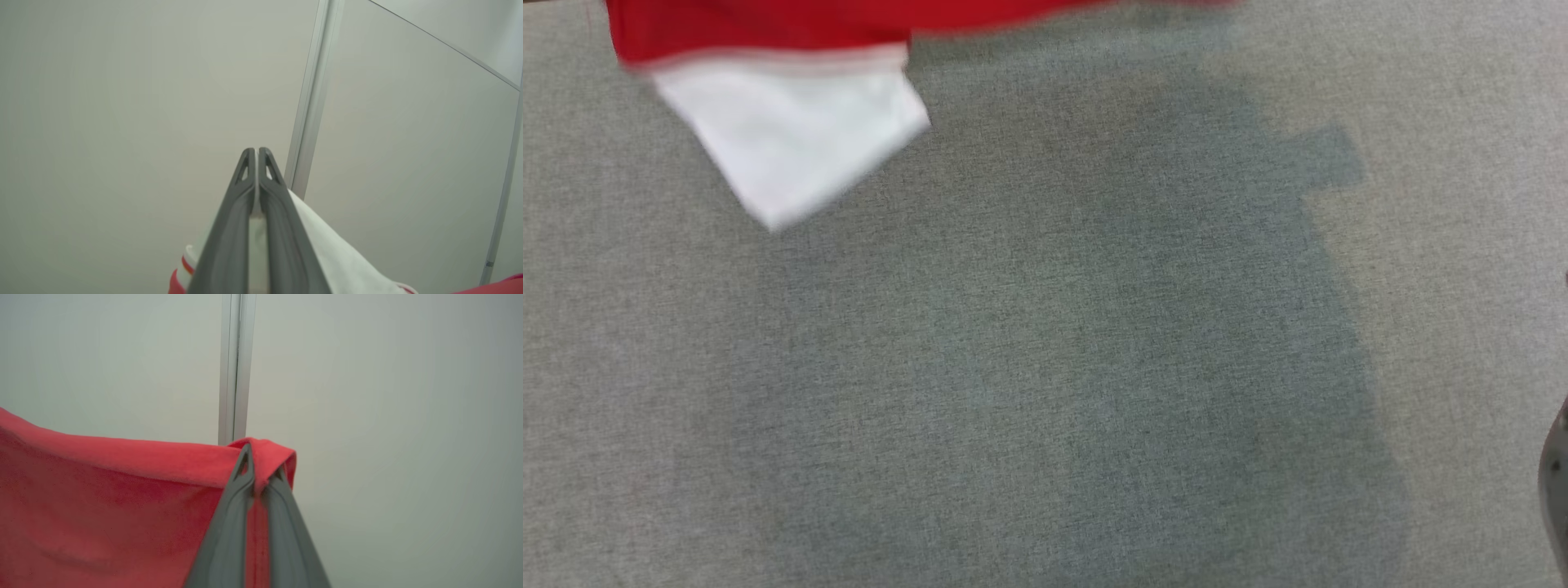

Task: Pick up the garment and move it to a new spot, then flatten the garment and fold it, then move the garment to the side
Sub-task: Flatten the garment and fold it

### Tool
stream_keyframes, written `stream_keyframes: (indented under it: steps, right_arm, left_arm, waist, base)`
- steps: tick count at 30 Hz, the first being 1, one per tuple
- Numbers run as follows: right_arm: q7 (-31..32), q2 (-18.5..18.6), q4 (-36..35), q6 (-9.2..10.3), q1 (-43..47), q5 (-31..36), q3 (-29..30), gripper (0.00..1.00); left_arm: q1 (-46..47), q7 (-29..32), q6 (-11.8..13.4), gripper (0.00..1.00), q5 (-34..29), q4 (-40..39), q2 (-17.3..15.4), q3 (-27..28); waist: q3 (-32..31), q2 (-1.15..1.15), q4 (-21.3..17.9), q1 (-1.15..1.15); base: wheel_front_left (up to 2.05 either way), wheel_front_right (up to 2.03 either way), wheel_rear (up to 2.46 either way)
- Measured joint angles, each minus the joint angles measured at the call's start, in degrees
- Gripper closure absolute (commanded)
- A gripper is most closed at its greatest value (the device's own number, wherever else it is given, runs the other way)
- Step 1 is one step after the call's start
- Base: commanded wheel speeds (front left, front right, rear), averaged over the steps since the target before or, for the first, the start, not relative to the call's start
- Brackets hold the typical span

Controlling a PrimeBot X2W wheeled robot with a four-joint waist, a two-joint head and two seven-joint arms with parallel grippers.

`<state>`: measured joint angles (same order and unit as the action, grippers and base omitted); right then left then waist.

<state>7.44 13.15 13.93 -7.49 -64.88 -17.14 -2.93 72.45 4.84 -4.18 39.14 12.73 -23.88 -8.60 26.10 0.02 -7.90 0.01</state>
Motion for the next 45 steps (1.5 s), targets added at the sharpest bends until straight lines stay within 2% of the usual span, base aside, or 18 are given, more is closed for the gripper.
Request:
stream_keyframes:
  steps: [4,9,17,22,26,29,34,41,45]
  right_arm:
    - [-7.2,0.1,5.8,0.00,-4.9,2.6,-0.1,1.00]
    - [-9.9,0.4,12.5,0.00,-4.8,4.1,-2.6,1.00]
    - [-13.2,0.4,24.0,0.00,5.2,1.2,-6.5,1.00]
    - [-13.4,0.1,29.5,0.00,12.2,-3.0,-8.8,1.00]
    - [-11.0,0.4,32.1,0.00,18.2,-6.7,-9.9,1.00]
    - [-8.8,0.5,33.3,0.00,22.6,-8.4,-10.2,1.00]
    - [-7.0,1.6,33.5,0.00,29.2,-8.9,-8.2,1.00]
    - [-5.2,1.9,30.4,0.00,36.7,-6.5,-3.3,1.00]
    - [-2.5,1.5,26.9,0.00,41.6,-4.4,1.7,1.00]
  left_arm:
    - [4.8,-5.8,-1.6,1.00,-2.0,3.4,0.9,-2.0]
    - [2.8,-10.6,-2.9,1.00,-2.5,6.8,1.5,-6.6]
    - [-13.8,-15.3,-3.0,1.00,2.5,11.3,2.4,-12.6]
    - [-26.9,-16.8,-3.0,1.00,5.9,11.7,2.9,-15.1]
    - [-37.9,-17.1,-3.0,1.00,9.0,11.3,4.3,-16.1]
    - [-46.7,-17.3,-1.7,1.00,12.0,9.4,5.5,-15.9]
    - [-57.1,-17.3,1.0,1.00,13.2,4.2,6.1,-16.7]
    - [-67.4,-13.4,4.2,1.00,17.4,-3.4,6.2,-17.6]
    - [-72.4,-10.0,6.3,1.00,19.4,-8.4,5.4,-18.4]
  waist:
    - [-0.3,-0.02,0.4,-0.03]
    - [0.6,-0.02,1.2,-0.01]
    - [0.1,-0.02,3.2,0.00]
    - [-3.6,-0.02,5.3,-0.01]
    - [-7.7,-0.03,7.2,-0.03]
    - [-10.2,-0.03,8.0,-0.03]
    - [-13.1,-0.03,10.1,-0.03]
    - [-14.6,-0.03,13.1,-0.02]
    - [-15.7,-0.03,14.2,-0.02]
  base:
    - [0.00,0.00,0.00]
    - [0.00,0.00,0.00]
    - [0.00,0.00,0.00]
    - [0.00,0.00,0.00]
    - [0.00,0.00,0.00]
    - [0.00,0.00,0.00]
    - [0.00,0.00,0.00]
    - [0.00,0.00,0.00]
    - [0.00,0.00,0.00]
